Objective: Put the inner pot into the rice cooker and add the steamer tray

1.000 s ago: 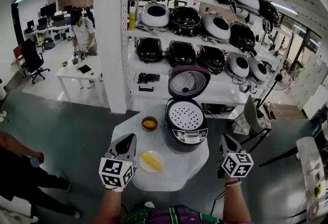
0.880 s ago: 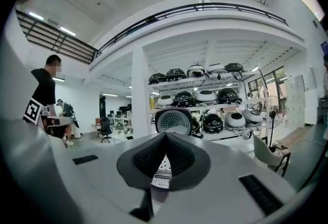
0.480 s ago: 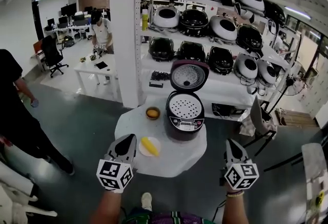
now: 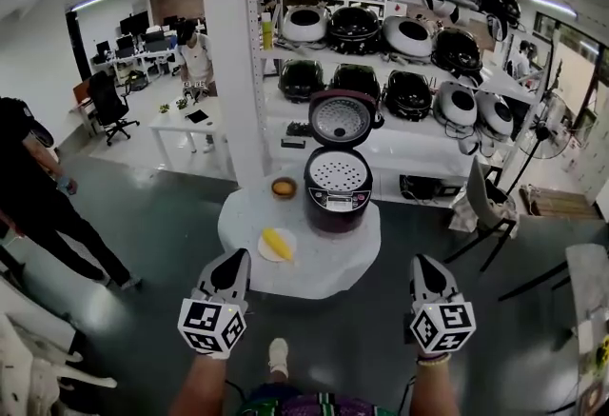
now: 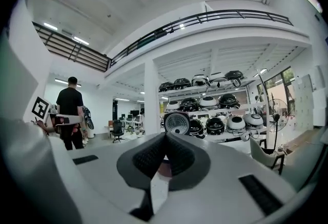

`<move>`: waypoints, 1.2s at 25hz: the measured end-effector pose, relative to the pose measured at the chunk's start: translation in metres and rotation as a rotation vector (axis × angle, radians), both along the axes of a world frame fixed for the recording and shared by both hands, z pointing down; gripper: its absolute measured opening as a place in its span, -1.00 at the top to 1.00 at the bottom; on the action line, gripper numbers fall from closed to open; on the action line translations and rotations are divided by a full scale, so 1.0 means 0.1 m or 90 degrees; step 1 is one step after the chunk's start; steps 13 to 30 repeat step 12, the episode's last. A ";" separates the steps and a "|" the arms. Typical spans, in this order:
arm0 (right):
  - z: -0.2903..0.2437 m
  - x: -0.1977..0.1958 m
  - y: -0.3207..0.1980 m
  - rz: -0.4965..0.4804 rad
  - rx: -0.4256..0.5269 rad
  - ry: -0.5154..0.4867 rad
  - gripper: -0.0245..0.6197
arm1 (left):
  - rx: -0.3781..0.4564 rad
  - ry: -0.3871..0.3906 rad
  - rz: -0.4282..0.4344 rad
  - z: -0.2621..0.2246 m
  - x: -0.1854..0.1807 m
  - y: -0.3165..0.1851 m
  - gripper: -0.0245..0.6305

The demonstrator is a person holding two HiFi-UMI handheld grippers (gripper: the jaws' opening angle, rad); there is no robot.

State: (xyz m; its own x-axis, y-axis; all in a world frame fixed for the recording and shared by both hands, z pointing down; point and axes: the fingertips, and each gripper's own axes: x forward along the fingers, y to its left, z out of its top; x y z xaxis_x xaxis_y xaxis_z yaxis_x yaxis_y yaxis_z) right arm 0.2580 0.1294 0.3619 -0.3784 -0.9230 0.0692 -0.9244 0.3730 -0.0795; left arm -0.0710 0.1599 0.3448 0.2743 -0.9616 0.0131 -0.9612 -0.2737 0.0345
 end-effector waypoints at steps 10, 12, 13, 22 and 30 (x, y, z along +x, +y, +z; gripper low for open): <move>0.02 0.16 0.44 -0.007 0.007 0.001 0.91 | 0.018 -0.005 -0.010 -0.02 0.19 0.34 0.86; 0.03 0.21 0.48 -0.006 0.009 -0.001 0.91 | 0.022 -0.006 -0.009 -0.03 0.24 0.36 0.86; 0.03 0.21 0.48 -0.006 0.009 -0.001 0.91 | 0.022 -0.006 -0.009 -0.03 0.24 0.36 0.86; 0.03 0.21 0.48 -0.006 0.009 -0.001 0.91 | 0.022 -0.006 -0.009 -0.03 0.24 0.36 0.86; 0.03 0.21 0.48 -0.006 0.009 -0.001 0.91 | 0.022 -0.006 -0.009 -0.03 0.24 0.36 0.86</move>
